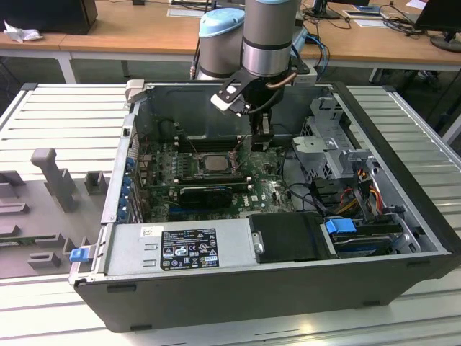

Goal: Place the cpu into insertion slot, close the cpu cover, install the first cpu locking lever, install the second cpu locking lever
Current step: 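Close the cpu cover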

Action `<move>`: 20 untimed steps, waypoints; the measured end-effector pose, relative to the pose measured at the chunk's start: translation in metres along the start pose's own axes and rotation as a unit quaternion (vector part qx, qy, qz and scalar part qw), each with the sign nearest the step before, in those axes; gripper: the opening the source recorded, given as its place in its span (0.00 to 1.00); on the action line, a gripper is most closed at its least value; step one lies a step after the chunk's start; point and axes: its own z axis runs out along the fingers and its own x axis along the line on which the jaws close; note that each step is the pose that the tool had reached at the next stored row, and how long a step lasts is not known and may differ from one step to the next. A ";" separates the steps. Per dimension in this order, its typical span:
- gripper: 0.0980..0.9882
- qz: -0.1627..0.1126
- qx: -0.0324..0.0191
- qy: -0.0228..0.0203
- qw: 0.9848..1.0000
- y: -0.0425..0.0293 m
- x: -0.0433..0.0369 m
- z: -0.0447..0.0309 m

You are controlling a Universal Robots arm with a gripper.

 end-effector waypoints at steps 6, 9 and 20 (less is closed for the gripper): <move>0.01 0.000 0.000 0.000 1.000 -0.0053 -0.0001 -0.0003; 0.01 0.000 0.000 0.000 1.000 -0.0060 0.0000 -0.0010; 0.01 0.000 0.000 0.000 1.000 -0.0112 -0.0002 -0.0028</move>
